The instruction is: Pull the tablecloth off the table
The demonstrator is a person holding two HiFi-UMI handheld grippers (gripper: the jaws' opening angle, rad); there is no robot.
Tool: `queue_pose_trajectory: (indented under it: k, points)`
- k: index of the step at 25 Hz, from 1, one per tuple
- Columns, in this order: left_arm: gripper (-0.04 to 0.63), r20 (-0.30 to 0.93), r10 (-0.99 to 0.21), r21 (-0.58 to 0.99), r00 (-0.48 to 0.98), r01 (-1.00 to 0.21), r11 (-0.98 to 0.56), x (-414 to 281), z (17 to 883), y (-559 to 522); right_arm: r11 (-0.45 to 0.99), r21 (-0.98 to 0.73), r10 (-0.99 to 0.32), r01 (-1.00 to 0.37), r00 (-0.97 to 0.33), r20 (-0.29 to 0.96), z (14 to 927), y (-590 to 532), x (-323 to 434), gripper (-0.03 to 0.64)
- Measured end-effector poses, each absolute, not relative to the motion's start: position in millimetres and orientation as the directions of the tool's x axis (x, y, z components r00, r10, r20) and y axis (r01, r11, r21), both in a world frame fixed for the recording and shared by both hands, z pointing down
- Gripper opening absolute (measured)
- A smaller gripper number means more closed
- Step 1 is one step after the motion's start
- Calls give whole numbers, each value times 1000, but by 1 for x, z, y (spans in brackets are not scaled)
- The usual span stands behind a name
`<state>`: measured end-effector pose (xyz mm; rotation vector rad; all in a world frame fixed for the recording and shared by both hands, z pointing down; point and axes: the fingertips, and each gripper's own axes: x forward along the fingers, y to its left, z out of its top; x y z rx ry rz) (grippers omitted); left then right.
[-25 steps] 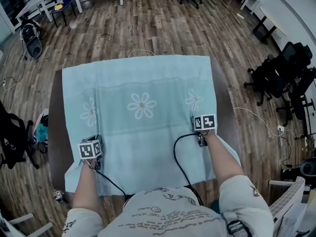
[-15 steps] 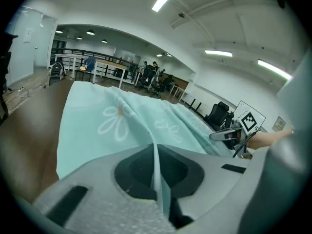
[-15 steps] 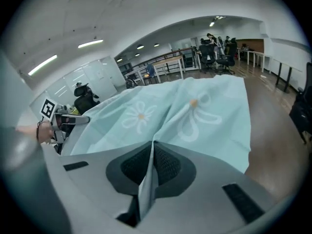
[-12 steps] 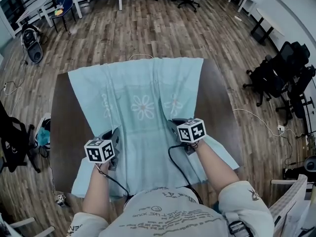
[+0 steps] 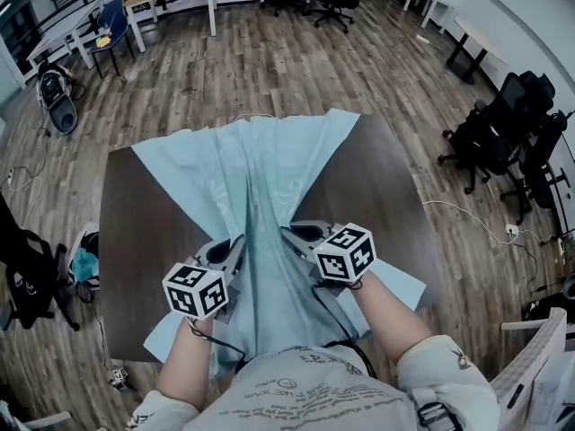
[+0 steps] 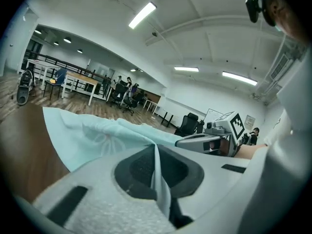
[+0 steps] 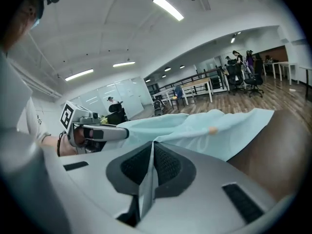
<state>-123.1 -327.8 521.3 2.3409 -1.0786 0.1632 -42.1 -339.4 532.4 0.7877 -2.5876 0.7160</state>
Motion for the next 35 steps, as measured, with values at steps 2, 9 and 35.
queue_pose_trajectory:
  k: [2, 9, 35]
  points:
    - [8, 295, -681, 411, 670, -733, -543, -118, 501, -326, 738, -368, -414, -566, -810, 415, 513, -333, -43, 14]
    - [8, 202, -782, 247, 590, -803, -542, -112, 431, -318, 762, -353, -461, -542, -838, 291, 458, -316, -18, 14]
    - [9, 2, -967, -117, 256, -960, -254, -67, 260, -258, 564, -66, -825, -823, -559, -83, 258, -257, 50, 14]
